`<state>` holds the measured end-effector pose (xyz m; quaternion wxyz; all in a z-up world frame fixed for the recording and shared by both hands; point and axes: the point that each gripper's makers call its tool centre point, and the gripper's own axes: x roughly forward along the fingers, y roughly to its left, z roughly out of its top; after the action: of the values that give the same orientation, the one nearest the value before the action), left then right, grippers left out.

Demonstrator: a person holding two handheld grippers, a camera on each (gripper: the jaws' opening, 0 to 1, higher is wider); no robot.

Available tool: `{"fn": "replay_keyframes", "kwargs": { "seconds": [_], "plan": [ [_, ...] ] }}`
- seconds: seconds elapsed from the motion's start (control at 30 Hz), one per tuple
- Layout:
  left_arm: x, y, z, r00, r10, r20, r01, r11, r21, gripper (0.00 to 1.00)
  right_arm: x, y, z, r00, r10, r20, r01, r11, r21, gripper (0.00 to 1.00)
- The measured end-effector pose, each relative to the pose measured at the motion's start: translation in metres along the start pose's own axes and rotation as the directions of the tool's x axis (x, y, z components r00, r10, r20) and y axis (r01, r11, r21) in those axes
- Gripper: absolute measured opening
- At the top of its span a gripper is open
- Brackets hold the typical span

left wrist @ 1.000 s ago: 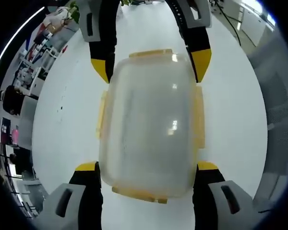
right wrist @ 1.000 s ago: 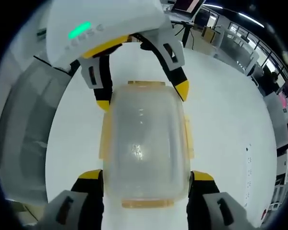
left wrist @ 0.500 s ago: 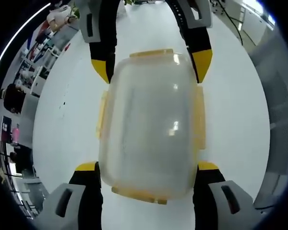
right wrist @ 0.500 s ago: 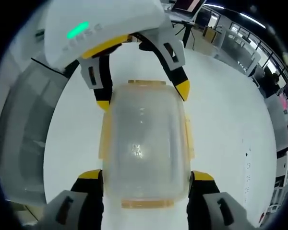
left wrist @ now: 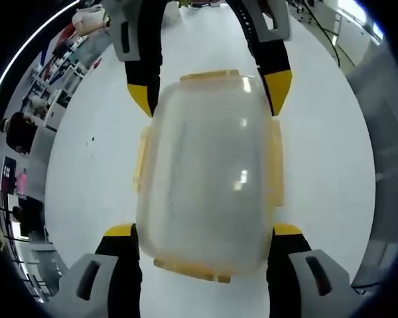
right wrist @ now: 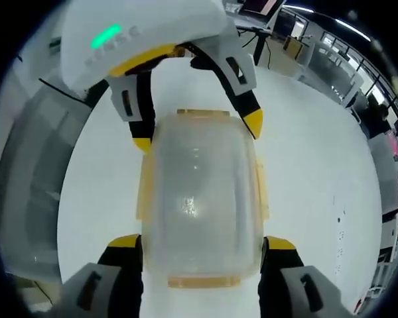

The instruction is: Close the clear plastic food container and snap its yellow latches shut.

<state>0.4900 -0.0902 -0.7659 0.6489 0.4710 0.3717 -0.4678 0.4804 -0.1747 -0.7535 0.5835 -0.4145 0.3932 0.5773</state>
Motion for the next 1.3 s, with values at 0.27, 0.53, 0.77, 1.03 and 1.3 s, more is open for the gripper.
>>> {"fn": "replay_keyframes", "kwargs": {
  "seconds": [0.27, 0.53, 0.77, 1.03, 1.3],
  "plan": [
    [0.0013, 0.0036, -0.0005, 1.0, 0.002, -0.002, -0.002, 1.0, -0.003, 0.76, 0.0002, -0.0038, 0.0006, 1.0, -0.003, -0.004, 0.003, 1.0, 0.001, 0.71],
    [0.0019, 0.0044, -0.0009, 1.0, 0.009, -0.007, -0.009, 1.0, 0.016, 0.77, 0.0006, -0.0029, 0.0012, 1.0, -0.018, -0.002, 0.018, 1.0, 0.016, 0.72],
    [0.0033, 0.005, -0.0012, 1.0, 0.013, -0.018, -0.013, 1.0, 0.026, 0.77, 0.0014, -0.0034, 0.0012, 1.0, -0.02, -0.01, 0.02, 1.0, 0.02, 0.72],
    [0.0058, 0.0073, -0.003, 0.999, 0.033, -0.041, -0.03, 0.998, 0.06, 0.79, 0.0009, -0.0042, 0.0027, 0.999, -0.044, 0.021, 0.043, 0.998, 0.046, 0.73],
    [0.0024, 0.0096, -0.0054, 0.999, 0.025, -0.039, -0.025, 1.0, 0.014, 0.81, 0.0001, -0.0055, 0.0032, 0.998, -0.057, 0.033, 0.056, 0.997, 0.053, 0.75]
  ]
}}
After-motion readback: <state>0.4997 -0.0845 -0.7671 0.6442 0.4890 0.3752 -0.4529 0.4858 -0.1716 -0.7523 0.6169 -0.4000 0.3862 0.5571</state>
